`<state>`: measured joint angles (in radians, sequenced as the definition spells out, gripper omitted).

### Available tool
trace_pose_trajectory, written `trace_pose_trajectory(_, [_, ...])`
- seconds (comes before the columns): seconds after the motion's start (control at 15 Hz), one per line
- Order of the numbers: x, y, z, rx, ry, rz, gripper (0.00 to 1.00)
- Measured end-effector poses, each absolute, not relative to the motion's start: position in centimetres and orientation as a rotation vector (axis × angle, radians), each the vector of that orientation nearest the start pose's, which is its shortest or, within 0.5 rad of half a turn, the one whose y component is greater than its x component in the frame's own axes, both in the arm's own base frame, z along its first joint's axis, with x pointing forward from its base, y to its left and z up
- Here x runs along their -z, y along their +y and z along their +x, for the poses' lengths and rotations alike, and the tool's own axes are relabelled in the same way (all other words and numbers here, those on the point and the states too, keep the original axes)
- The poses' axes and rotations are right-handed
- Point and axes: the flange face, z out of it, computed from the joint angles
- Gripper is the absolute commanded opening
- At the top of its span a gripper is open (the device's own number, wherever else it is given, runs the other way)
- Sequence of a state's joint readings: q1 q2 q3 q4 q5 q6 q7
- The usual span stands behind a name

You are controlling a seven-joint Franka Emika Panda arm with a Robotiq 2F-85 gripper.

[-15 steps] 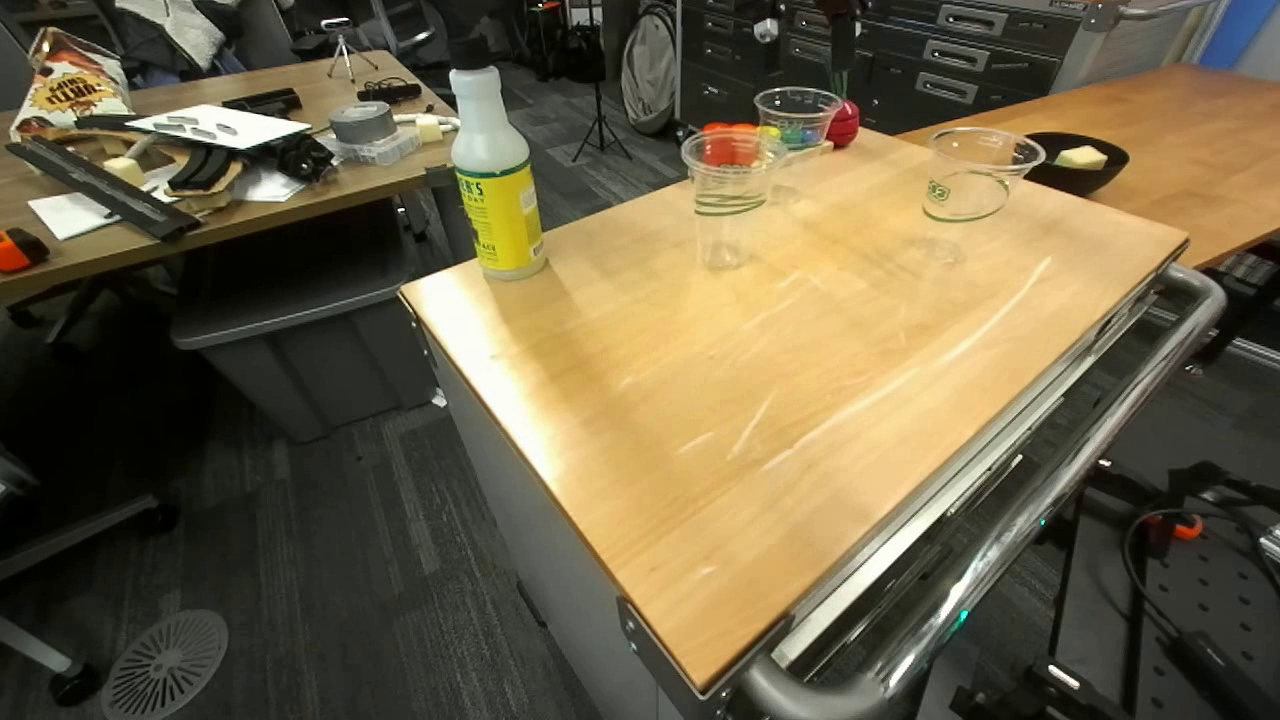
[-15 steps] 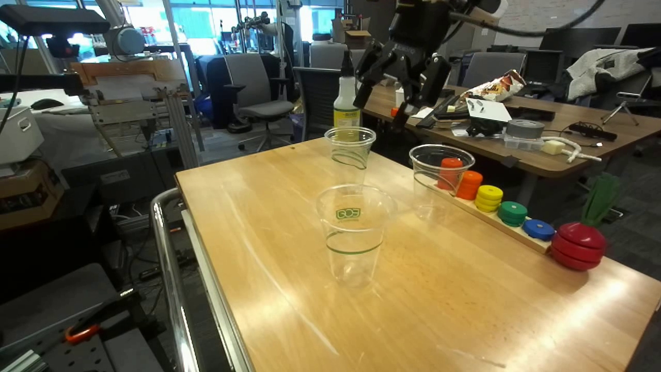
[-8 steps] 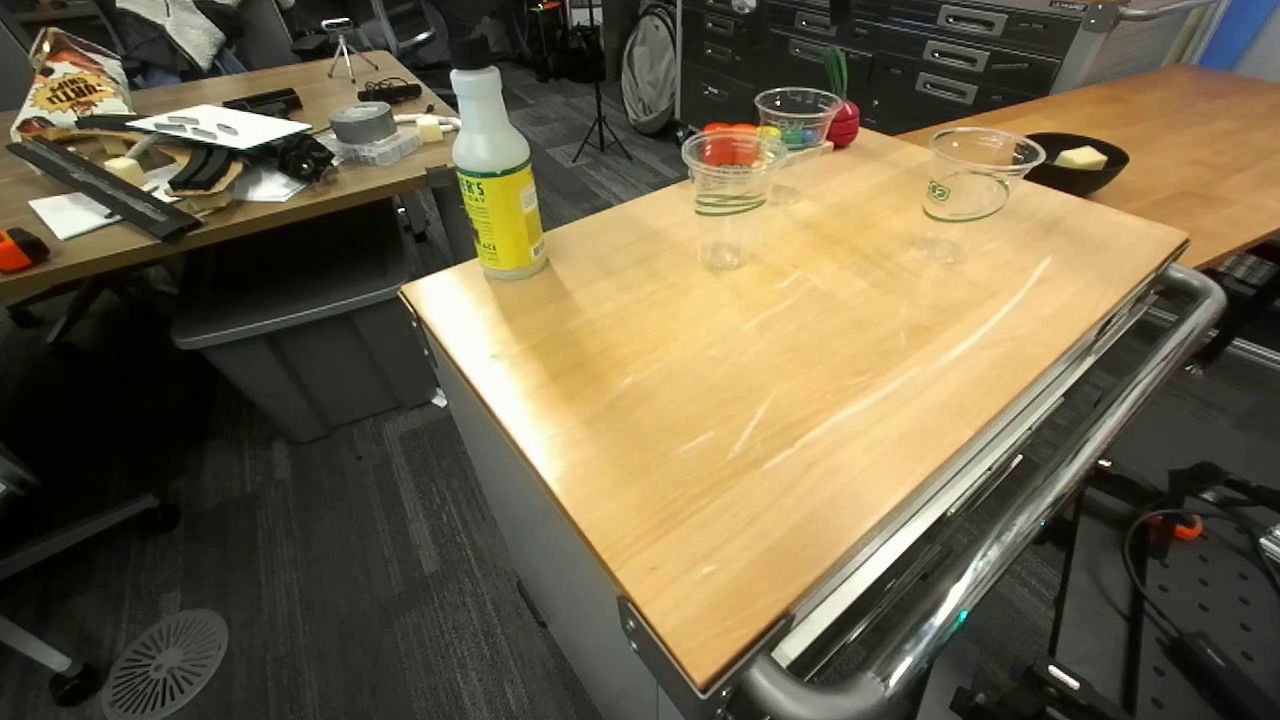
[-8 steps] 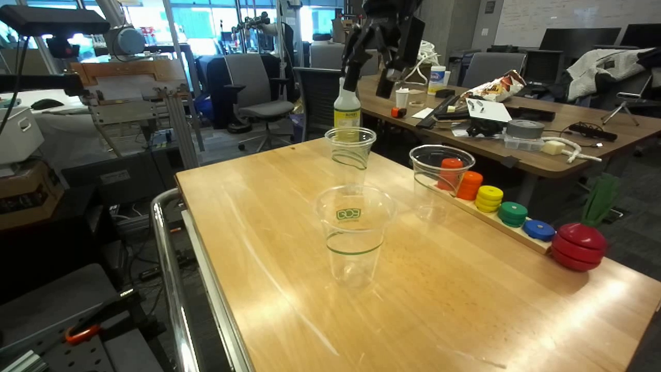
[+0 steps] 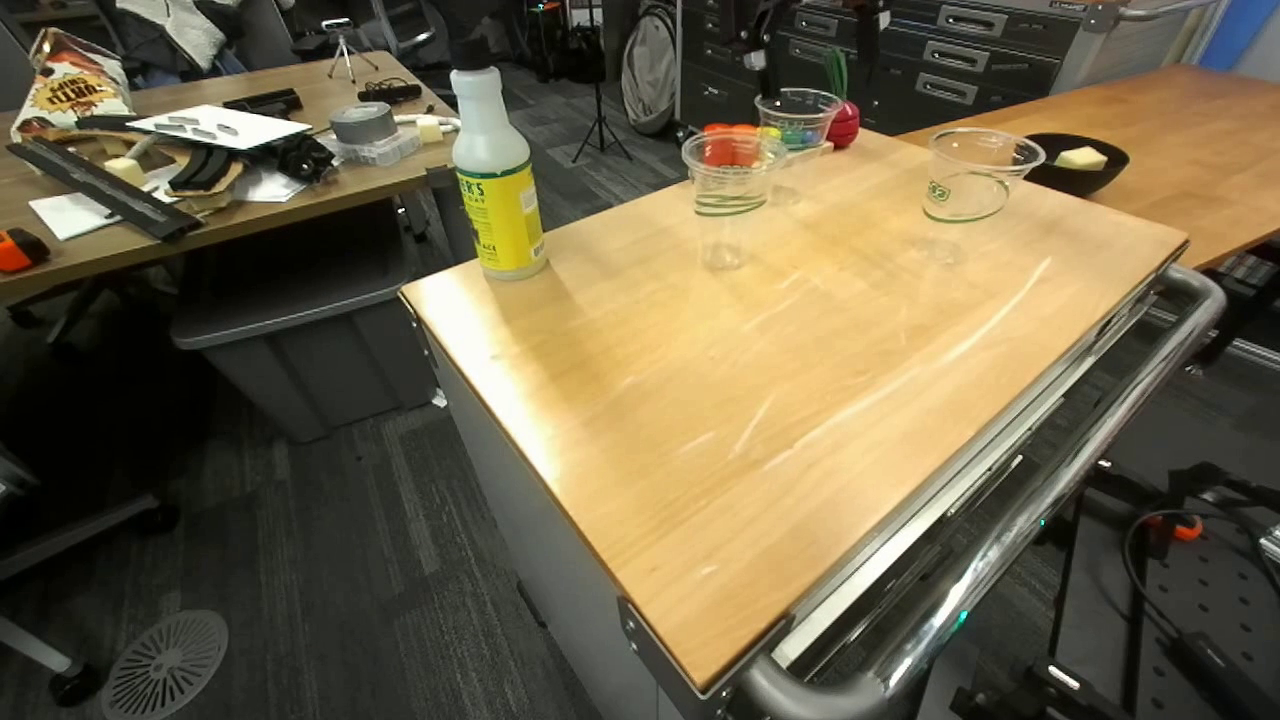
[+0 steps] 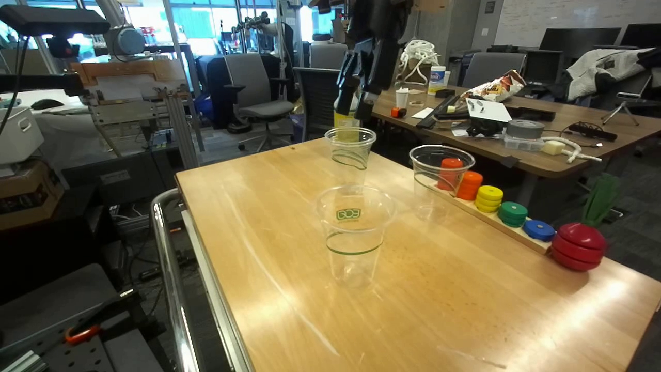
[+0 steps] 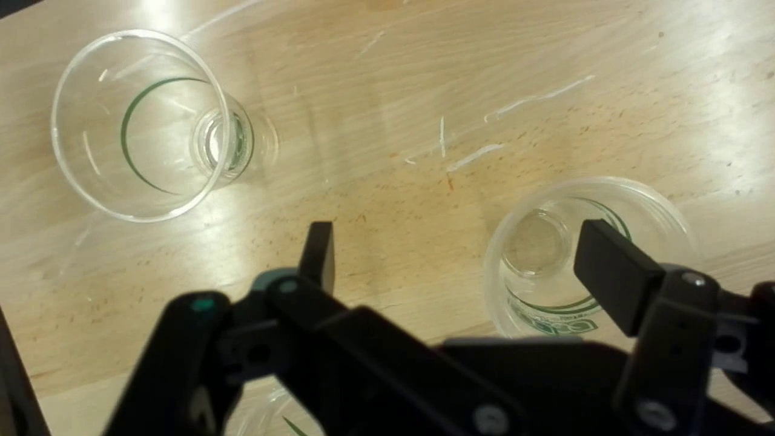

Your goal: Stack the cups together

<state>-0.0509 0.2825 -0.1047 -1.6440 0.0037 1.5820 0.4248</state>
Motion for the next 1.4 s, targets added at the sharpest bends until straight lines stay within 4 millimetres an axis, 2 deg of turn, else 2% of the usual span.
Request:
trace_pose_trajectory(0.4, [-40.5, -8.7, 59.5, -0.412, 1.078, -2.983, 1.0])
trace_pose_trajectory(0.73, [-39.4, -7.7, 59.9, -0.336, 1.143, -2.952, 1.0])
trace_pose_trajectory(0.8, [-39.0, -7.4, 59.8, -0.335, 1.15, -2.95, 0.92])
trace_pose_trajectory(0.87, [-38.7, -7.1, 59.7, -0.342, 1.154, -2.948, 0.74])
trace_pose_trajectory(1.13, [-37.4, -6.2, 59.2, -0.348, 1.163, -2.94, 0.43])
trace_pose_trajectory(1.4, [-37.1, -5.9, 58.6, -0.323, 1.185, -2.93, 0.13])
